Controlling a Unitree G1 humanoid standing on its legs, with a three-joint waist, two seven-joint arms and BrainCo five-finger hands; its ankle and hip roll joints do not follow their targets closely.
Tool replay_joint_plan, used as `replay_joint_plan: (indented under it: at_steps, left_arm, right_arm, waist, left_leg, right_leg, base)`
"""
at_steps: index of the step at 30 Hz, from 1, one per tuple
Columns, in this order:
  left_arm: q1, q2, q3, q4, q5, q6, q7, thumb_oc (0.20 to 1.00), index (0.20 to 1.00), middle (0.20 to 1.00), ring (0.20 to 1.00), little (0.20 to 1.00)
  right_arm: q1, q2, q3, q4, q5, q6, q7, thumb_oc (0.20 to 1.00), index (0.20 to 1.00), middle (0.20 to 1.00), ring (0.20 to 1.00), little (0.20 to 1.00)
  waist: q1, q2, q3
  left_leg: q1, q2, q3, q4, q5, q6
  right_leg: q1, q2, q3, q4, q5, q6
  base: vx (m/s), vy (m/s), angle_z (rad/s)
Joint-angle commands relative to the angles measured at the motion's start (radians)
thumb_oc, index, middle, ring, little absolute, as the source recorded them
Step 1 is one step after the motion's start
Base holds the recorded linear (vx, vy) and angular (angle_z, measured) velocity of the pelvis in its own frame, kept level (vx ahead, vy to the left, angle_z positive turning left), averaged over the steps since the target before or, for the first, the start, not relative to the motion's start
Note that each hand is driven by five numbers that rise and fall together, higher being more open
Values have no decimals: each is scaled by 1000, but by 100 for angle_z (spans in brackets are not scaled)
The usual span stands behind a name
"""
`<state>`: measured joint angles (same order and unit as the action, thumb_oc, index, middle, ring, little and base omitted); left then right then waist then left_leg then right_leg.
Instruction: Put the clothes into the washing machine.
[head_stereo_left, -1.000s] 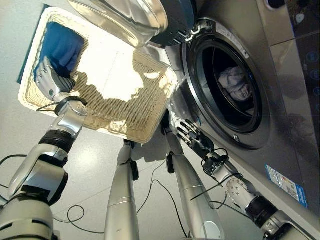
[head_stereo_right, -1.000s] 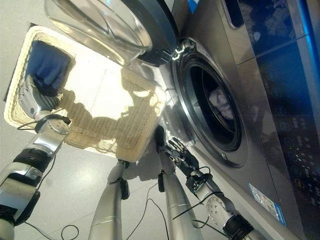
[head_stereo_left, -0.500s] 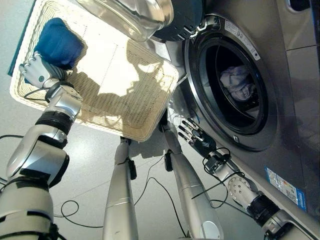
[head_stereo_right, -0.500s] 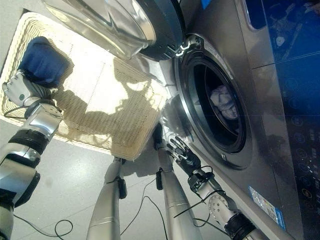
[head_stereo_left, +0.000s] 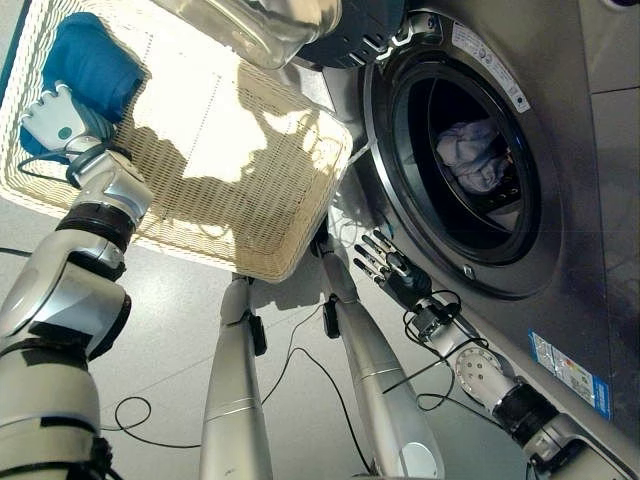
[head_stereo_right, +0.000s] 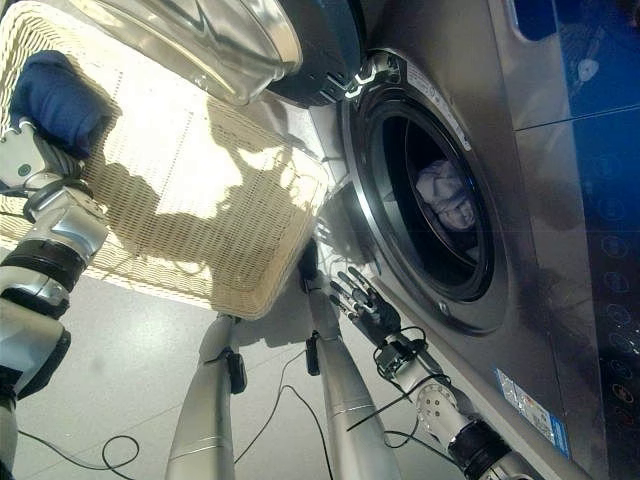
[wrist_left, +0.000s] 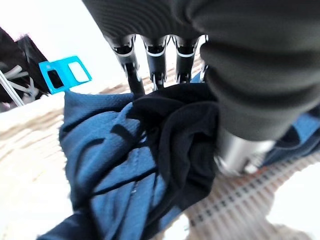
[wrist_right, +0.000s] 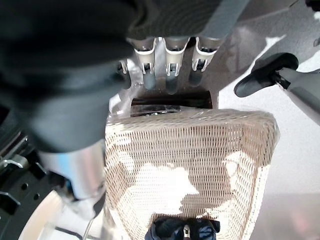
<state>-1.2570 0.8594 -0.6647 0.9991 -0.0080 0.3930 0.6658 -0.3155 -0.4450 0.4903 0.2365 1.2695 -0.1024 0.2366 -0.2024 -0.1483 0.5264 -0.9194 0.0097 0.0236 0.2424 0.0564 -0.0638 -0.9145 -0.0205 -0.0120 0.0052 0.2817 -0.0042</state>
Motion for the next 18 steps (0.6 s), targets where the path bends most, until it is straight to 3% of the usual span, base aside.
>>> replay_joint_plan:
  at_steps: [1,7,10,11,14,15,18]
  left_arm:
    - [58,24,64,-103,-79,-218,-27,200,200,200,200,200]
    - [217,-6,160,-290,-95,-439,8,200,200,200,200,200]
    - [270,-23,186,-351,-85,-543,-28,200,200,200,200,200]
    - [330,-46,208,-445,-57,-600,-60,200,200,200,200,200]
    - [382,-58,226,-525,-48,-628,-83,200,200,200,200,200]
    - [482,-96,248,-659,-21,-656,-132,200,200,200,200,200]
    - [568,-142,253,-782,-2,-692,-223,200,200,200,200,200]
  right_arm:
    - [35,-6,-30,-85,-24,-71,35,1000,1000,1000,1000,1000]
    - [50,-21,-61,-223,-212,-142,-16,1000,1000,1000,1000,1000]
    - [46,-25,-65,-262,-267,-141,-45,1000,1000,1000,1000,1000]
    - [39,-28,-70,-292,-323,-141,-68,1000,1000,1000,1000,1000]
    - [35,-34,-73,-311,-362,-134,-80,1000,1000,1000,1000,1000]
    - [22,-33,-71,-330,-439,-117,-121,1000,1000,1000,1000,1000]
    - [3,-31,-63,-330,-506,-102,-152,1000,1000,1000,1000,1000]
  waist:
    - [16,-18,-6]
    - [47,14,-6]
    - [59,27,-6]
    - [73,41,-6]
    - [83,51,-6]
    - [105,67,-6]
    - [127,88,-6]
  left_leg:
    - [71,-47,39,-103,64,70]
    - [119,-48,31,-136,84,75]
    - [139,-46,30,-155,93,75]
    - [156,-47,26,-179,105,73]
    - [171,-47,22,-195,113,71]
    - [201,-51,11,-224,129,69]
    - [231,-53,-1,-262,147,69]
  right_leg:
    - [43,38,56,47,-22,66]
    - [86,38,51,66,-39,65]
    - [102,38,49,68,-42,65]
    - [118,37,44,65,-43,64]
    - [133,36,36,65,-46,64]
    - [163,32,22,65,-53,63]
    - [189,29,9,64,-63,63]
  base:
    - [-32,-4,1]
    - [-44,-34,1]
    - [-29,-40,-1]
    - [-36,-55,-2]
    - [-21,-42,2]
    - [-25,-74,12]
    - [-24,-68,15]
